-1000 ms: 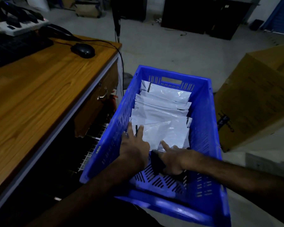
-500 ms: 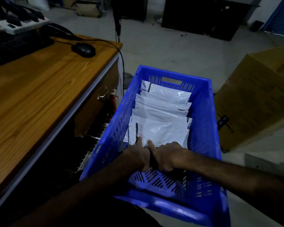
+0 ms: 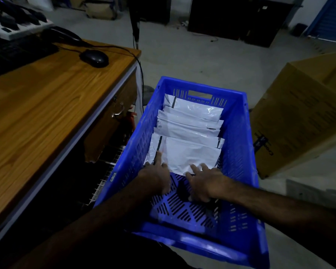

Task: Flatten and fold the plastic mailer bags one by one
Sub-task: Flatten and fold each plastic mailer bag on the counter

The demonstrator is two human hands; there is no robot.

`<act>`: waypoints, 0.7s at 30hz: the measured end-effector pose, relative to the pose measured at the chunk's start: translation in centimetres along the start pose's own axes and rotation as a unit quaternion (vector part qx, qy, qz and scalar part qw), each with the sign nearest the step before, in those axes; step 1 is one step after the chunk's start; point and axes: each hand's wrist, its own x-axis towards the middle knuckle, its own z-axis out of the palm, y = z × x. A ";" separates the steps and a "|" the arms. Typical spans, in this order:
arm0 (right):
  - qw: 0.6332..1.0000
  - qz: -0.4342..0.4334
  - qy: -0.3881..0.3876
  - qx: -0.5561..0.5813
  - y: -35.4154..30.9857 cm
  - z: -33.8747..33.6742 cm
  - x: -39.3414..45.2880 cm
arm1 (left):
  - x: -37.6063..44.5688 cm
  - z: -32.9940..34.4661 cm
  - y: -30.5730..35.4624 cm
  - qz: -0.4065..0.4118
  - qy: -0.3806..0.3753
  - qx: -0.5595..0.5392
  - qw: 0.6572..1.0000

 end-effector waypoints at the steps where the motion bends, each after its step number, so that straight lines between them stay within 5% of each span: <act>1: 1.000 0.004 -0.003 -0.001 0.2 -0.1 0.1 | 0.0 0.0 -0.1 0.002 -0.002 -0.003 1.000; 15: 0.996 -0.017 -0.007 0.083 0.5 -0.1 -1.4 | -2.6 -1.9 -0.3 0.044 -0.018 -0.001 0.999; 21: 0.983 -0.034 0.092 0.157 0.4 -0.8 -4.5 | -5.0 -2.7 -0.1 0.075 -0.019 -0.022 0.997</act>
